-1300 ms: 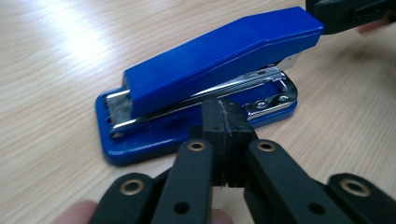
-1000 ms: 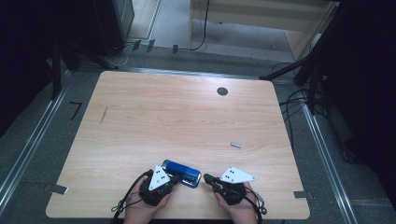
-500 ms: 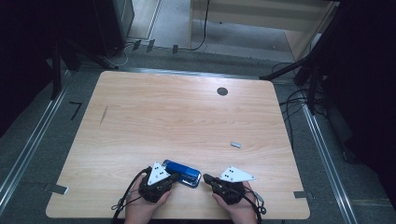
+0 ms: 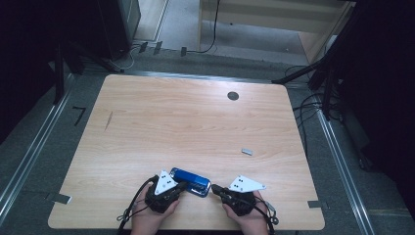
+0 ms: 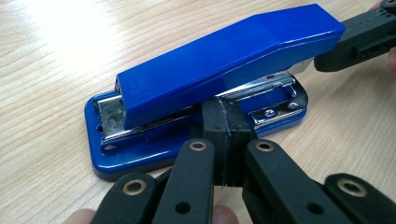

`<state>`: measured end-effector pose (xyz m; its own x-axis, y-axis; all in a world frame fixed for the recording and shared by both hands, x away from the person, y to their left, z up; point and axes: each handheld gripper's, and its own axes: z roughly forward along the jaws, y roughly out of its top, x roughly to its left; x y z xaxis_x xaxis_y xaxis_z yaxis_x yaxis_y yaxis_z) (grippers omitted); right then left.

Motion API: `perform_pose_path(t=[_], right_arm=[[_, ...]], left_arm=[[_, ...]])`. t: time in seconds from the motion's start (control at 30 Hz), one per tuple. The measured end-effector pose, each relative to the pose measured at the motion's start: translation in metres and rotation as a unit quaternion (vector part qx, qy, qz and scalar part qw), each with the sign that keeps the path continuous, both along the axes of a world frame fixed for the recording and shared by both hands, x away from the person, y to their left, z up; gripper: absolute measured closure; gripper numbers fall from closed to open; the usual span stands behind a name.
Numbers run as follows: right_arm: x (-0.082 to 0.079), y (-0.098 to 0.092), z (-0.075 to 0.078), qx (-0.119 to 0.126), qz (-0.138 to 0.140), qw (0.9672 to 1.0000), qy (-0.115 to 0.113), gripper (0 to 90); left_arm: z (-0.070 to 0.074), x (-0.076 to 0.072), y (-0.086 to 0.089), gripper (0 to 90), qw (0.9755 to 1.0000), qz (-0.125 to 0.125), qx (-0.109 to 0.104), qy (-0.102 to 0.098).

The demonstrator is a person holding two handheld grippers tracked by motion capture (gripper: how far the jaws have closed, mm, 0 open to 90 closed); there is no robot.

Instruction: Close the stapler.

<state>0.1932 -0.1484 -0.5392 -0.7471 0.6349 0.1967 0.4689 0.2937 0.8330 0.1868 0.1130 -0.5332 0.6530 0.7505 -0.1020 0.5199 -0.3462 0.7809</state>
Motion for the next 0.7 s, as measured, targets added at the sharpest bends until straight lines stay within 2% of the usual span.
perform_pose_path(t=[0.13, 0.47, 0.63, 0.7], right_arm=[[-0.001, 0.002, -0.001, -0.009, 0.001, 1.0000, -0.003, 90.0], [-0.003, 0.007, 0.001, -0.004, 0.004, 0.9999, -0.009, 90.0], [-0.003, 0.012, 0.001, -0.017, 0.005, 0.9998, -0.014, 90.0], [-0.002, 0.011, 0.002, -0.012, 0.004, 0.9998, -0.012, 90.0]], left_arm=[[0.000, 0.000, 0.000, 90.0, 1.0000, 0.000, 0.000, 0.000], [0.000, 0.000, 0.001, 90.0, 1.0000, -0.001, -0.002, 0.002], [0.000, 0.000, 0.000, 90.0, 1.0000, -0.001, 0.002, -0.001], [0.000, 0.000, 0.000, 90.0, 1.0000, -0.002, 0.002, -0.002]])
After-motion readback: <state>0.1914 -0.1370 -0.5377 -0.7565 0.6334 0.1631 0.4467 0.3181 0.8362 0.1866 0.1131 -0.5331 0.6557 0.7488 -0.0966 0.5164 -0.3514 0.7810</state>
